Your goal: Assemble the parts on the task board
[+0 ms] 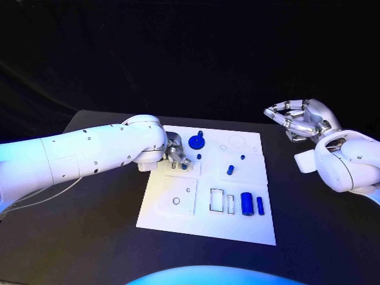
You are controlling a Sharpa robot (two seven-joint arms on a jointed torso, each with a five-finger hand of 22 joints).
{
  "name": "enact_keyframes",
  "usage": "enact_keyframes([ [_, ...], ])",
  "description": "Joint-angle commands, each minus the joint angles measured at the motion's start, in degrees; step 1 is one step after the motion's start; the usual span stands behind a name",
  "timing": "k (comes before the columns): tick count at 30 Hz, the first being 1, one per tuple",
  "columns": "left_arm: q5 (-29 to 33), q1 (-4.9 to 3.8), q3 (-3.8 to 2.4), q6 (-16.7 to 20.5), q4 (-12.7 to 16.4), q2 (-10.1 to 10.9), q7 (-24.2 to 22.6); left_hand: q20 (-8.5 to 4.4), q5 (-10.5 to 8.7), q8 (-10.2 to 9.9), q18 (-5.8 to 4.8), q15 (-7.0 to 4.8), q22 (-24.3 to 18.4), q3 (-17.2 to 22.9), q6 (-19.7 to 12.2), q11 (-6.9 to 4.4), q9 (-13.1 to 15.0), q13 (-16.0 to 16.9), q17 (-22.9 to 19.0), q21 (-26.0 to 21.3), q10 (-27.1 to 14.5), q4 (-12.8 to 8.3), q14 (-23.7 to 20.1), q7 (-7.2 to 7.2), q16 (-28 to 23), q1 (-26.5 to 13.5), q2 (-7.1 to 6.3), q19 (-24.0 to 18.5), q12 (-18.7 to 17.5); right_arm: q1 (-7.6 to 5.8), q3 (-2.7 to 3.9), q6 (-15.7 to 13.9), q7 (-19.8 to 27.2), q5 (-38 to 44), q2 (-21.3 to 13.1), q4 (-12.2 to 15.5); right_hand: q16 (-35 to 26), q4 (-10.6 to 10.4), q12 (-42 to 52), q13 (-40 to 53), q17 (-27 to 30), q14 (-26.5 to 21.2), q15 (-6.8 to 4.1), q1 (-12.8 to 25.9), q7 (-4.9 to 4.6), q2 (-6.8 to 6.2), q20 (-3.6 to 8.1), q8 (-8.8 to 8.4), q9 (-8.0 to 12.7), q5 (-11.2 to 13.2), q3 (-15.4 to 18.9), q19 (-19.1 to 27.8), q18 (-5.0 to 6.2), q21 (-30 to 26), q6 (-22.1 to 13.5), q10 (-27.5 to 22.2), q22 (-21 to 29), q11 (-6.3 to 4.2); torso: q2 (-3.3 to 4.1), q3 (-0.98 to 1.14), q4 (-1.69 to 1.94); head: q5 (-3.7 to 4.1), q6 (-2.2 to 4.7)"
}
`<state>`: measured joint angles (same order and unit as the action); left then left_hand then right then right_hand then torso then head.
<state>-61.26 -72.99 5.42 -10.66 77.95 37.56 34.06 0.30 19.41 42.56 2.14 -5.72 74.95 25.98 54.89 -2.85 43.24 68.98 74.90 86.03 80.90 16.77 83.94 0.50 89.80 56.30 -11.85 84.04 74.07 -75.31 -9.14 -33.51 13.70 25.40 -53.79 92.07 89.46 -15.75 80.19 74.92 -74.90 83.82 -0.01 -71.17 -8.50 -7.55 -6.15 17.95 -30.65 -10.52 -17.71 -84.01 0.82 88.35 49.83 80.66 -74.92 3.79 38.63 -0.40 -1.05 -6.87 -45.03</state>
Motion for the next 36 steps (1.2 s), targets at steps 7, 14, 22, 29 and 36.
enact_keyframes([
  [7,0.5,-0.11,-0.57,1.1,0.8,0.9,-0.5,-0.41,-1.02,-0.4,-0.35,-0.25,7.0,-1.0,0.2,-0.07,0.1,0.0,15.1,0.3,-0.2,0.0,6.1,0.4,0.2,-1.0,0.21,2.1,0.1,0.1,-0.02,0.1,0.7,0.0,0.1,-0.3,-0.2,-0.4,-0.1,4.4,-12.8,5.6,-0.13,0.4,0.04,0.01,0.2,0.23,-0.1,0.3,0.1,-4.7,-0.26,-0.3,-0.4,0.0,-13.8,0.07,-0.09,0.03,0.02,-0.09,0.27],
  [14,0.6,-1.03,-1.99,1.5,1.6,1.9,-0.8,-0.43,-1.14,-0.6,-0.34,-0.23,7.0,-1.2,0.0,-0.05,0.1,-0.7,15.1,0.3,-0.6,-0.1,6.1,0.45,0.2,-0.9,0.08,2.1,-0.5,0.18,-0.03,0.0,0.8,-0.1,0.1,-0.6,-0.2,-0.4,0.0,4.4,-12.8,5.6,-0.13,0.5,0.05,-0.02,0.2,0.27,-0.1,0.3,0.2,-4.7,-0.25,-0.4,-0.4,0.0,-13.8,0.06,-0.05,0.04,-0.02,-0.04,0.58],
  [22,2.2,-3.05,-3.36,1.1,0.4,2.4,-1.5,-0.01,-0.86,-3.3,-0.14,0.64,6.0,-2.4,-3.5,1.16,-0.8,-4.7,15.1,-0.3,-3.5,-0.1,6.1,1.9,0.2,1.7,-0.16,1.5,-3.9,0.21,-0.05,-0.1,0.8,-0.1,0.1,-0.8,-0.2,-0.5,-0.1,4.4,-12.7,5.6,-0.14,0.5,0.05,-0.04,0.2,0.28,-0.1,0.3,0.3,-4.7,-0.25,-0.4,-0.4,0.0,-13.8,0.05,0.01,0.09,0.01,0.04,1.0],
  [29,2.8,-4.77,-3.97,-0.7,-5.0,0.6,-3.1,1.41,-0.57,-7.8,0.22,2.2,4.5,-3.2,-5.8,2.91,-3.3,-7.7,15.1,-1.1,-6.2,-0.2,6.1,3.88,0.2,5.3,-0.22,0.6,-6.4,0.22,-0.07,0.0,0.7,-0.2,0.2,-1.0,-0.2,-0.4,0.0,4.4,-12.8,5.6,-0.17,0.3,0.1,-0.07,0.22,0.39,-0.1,-0.1,0.4,-4.7,-0.25,-0.4,-0.5,0.0,-13.8,0.01,0.15,0.05,-0.04,-0.05,1.22],
  [36,1.7,-5.25,-4.02,-4.0,-10.5,-1.6,-3.4,2.32,-0.57,-11.0,0.66,3.2,2.5,-4.1,-7.7,4.09,-5.0,-12.5,15.1,-2.2,-10.1,-0.1,6.1,5.23,0.2,5.9,0.42,-0.5,-10.6,0.23,-0.08,0.0,0.7,-0.2,0.3,-1.1,-0.2,-0.3,0.0,4.4,-12.7,5.6,-0.19,0.2,0.11,-0.05,0.24,0.45,-0.2,-0.4,0.4,-4.7,-0.25,-0.4,-0.6,0.0,-13.8,0.0,0.28,0.01,-0.09,-0.12,1.41],
])
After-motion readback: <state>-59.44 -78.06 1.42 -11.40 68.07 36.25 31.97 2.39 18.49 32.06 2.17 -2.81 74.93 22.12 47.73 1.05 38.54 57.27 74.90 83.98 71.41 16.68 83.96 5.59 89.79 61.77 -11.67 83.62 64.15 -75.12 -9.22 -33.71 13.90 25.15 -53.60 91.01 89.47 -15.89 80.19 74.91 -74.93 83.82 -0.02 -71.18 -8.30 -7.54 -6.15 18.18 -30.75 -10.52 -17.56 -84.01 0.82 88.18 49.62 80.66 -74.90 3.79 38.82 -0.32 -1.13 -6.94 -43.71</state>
